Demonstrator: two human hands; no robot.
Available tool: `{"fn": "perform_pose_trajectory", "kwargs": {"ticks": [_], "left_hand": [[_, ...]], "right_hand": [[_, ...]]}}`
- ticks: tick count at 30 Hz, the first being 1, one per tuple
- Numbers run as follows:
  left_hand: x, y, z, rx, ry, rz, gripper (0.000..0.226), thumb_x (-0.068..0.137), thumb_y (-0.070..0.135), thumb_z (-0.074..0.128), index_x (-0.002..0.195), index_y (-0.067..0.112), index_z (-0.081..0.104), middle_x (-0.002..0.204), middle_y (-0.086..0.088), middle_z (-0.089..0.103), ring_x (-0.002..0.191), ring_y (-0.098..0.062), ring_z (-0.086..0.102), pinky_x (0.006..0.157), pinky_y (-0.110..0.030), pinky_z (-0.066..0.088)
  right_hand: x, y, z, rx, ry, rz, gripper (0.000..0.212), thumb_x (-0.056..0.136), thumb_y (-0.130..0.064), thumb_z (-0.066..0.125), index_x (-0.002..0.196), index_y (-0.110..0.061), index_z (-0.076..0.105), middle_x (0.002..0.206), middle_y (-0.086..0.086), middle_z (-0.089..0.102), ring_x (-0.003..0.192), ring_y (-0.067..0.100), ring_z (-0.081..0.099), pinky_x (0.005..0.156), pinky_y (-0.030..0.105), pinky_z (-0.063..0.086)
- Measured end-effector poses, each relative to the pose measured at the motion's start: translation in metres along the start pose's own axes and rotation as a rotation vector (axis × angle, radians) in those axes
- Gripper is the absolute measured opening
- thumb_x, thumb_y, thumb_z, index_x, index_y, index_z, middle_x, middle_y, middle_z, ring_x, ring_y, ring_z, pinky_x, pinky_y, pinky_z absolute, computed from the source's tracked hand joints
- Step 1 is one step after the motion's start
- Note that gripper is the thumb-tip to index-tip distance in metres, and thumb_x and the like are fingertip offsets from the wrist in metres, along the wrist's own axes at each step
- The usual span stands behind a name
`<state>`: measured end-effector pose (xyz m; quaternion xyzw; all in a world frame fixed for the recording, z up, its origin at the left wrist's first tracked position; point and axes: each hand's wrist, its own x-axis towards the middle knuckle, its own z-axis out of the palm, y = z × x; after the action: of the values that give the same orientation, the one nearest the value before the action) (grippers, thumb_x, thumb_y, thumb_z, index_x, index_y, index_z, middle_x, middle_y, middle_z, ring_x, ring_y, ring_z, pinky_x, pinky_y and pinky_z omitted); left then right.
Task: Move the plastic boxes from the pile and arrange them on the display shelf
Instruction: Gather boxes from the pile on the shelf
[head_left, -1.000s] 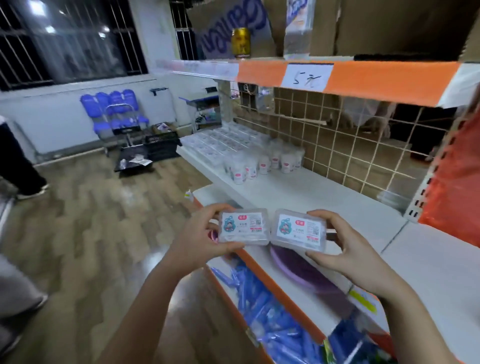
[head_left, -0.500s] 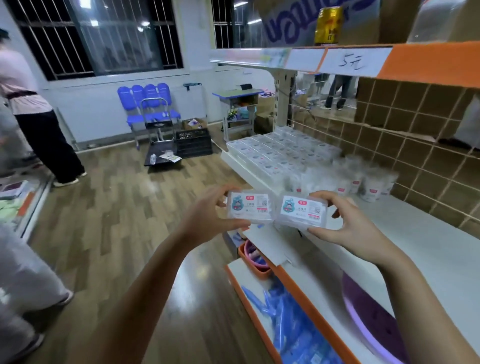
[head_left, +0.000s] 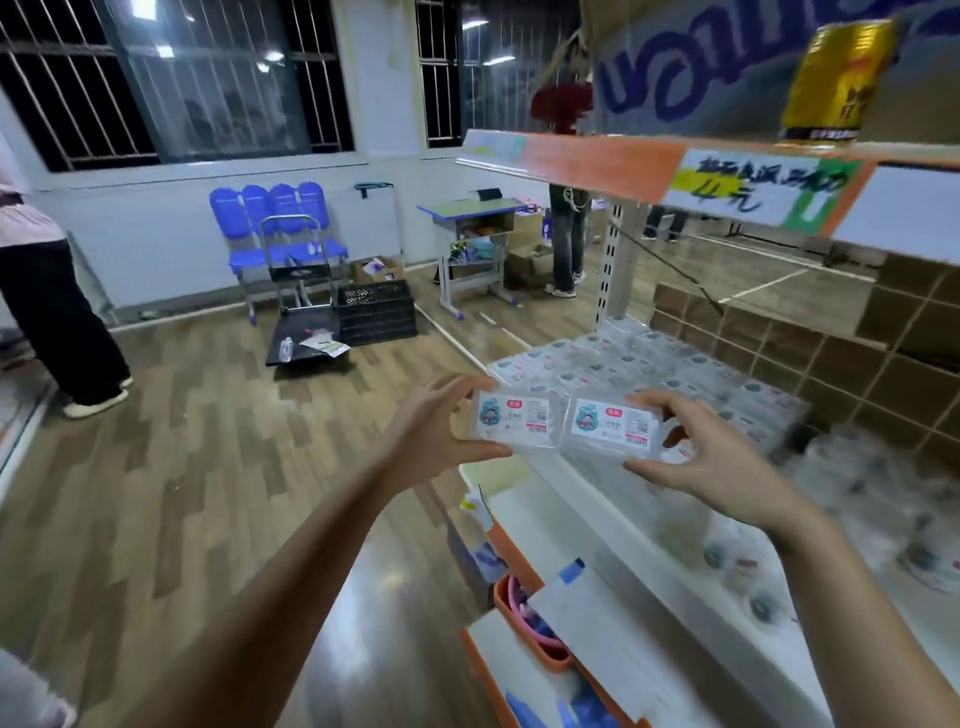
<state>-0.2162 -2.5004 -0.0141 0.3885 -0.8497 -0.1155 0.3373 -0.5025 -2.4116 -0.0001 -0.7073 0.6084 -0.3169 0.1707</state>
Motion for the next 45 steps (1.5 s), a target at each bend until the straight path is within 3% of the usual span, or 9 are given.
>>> {"fn": "perform_pose_trajectory", "kwargs": {"ticks": [3,7,12,17,24,28,31,34,45], "left_hand": [[0.034,-0.043,-0.001,-0.033,-0.058,-0.005,0.072,0.060,0.062,0.068,0.119,0.023,0.057,0.111,0.003,0.062,0.101,-0.013,0.056,0.086,-0.030,0.048],[0.087,-0.094,-0.010,-0.036,-0.107,0.072,0.064,0.064,0.045,0.082,0.118,0.021,0.058,0.112,0.006,0.060,0.099,-0.001,0.045,0.084,-0.003,0.030],[0.158,-0.151,-0.020,-0.038,-0.184,0.187,0.066,0.066,0.048,0.081,0.122,0.023,0.056,0.120,0.009,0.056,0.112,-0.007,0.047,0.092,-0.017,0.034],[0.218,-0.182,-0.012,-0.086,-0.260,0.290,0.066,0.068,0.044,0.081,0.123,0.019,0.055,0.117,0.007,0.056,0.110,-0.007,0.044,0.086,-0.012,0.029],[0.268,-0.189,0.041,-0.212,-0.369,0.377,0.065,0.068,0.044,0.081,0.123,0.020,0.054,0.124,0.007,0.056,0.112,-0.011,0.050,0.092,-0.021,0.036],[0.287,-0.183,0.070,-0.247,-0.399,0.389,0.066,0.070,0.044,0.080,0.127,0.023,0.053,0.121,0.008,0.056,0.106,-0.012,0.052,0.085,-0.020,0.038],[0.298,-0.180,0.093,-0.293,-0.461,0.400,0.065,0.071,0.040,0.081,0.126,0.020,0.053,0.117,0.009,0.053,0.100,-0.009,0.050,0.079,-0.013,0.033],[0.310,-0.179,0.120,-0.340,-0.523,0.402,0.065,0.069,0.036,0.083,0.125,0.017,0.054,0.121,0.001,0.056,0.095,-0.008,0.049,0.086,-0.020,0.041],[0.358,-0.158,0.180,-0.271,-0.583,0.542,0.066,0.075,0.045,0.074,0.131,0.017,0.052,0.127,-0.003,0.057,0.115,-0.020,0.051,0.095,-0.033,0.043]], "right_hand": [[0.037,-0.004,0.016,0.011,0.026,0.068,0.058,0.078,-0.029,0.075,0.123,-0.040,0.041,0.118,-0.008,0.051,0.095,0.007,0.052,0.067,0.011,0.043],[0.084,-0.014,0.039,0.010,0.095,0.165,0.058,0.079,-0.030,0.074,0.124,-0.040,0.040,0.120,-0.008,0.049,0.095,0.007,0.053,0.068,0.014,0.044],[0.137,-0.026,0.063,0.012,0.197,0.277,0.057,0.078,-0.032,0.074,0.124,-0.040,0.041,0.123,-0.008,0.045,0.095,0.002,0.053,0.070,0.013,0.042],[0.170,-0.029,0.078,-0.034,0.270,0.401,0.059,0.079,-0.035,0.073,0.129,-0.038,0.042,0.123,-0.011,0.045,0.097,0.003,0.053,0.070,0.013,0.042],[0.184,-0.004,0.071,-0.071,0.306,0.626,0.065,0.080,-0.037,0.072,0.134,-0.034,0.037,0.128,-0.014,0.040,0.104,0.010,0.050,0.078,0.022,0.041],[0.181,0.017,0.060,-0.062,0.350,0.724,0.063,0.082,-0.032,0.071,0.135,-0.033,0.037,0.130,-0.012,0.035,0.109,0.011,0.045,0.081,0.024,0.041],[0.178,0.030,0.055,-0.094,0.374,0.772,0.065,0.083,-0.030,0.071,0.137,-0.032,0.035,0.138,-0.008,0.034,0.123,0.014,0.039,0.097,0.030,0.040],[0.176,0.041,0.051,-0.117,0.372,0.812,0.067,0.082,-0.028,0.071,0.138,-0.029,0.034,0.140,-0.006,0.034,0.130,0.016,0.034,0.106,0.036,0.036],[0.193,0.048,0.061,-0.208,0.398,0.963,0.067,0.085,-0.029,0.069,0.140,-0.021,0.033,0.142,-0.002,0.030,0.130,0.014,0.033,0.100,0.021,0.030]]}}
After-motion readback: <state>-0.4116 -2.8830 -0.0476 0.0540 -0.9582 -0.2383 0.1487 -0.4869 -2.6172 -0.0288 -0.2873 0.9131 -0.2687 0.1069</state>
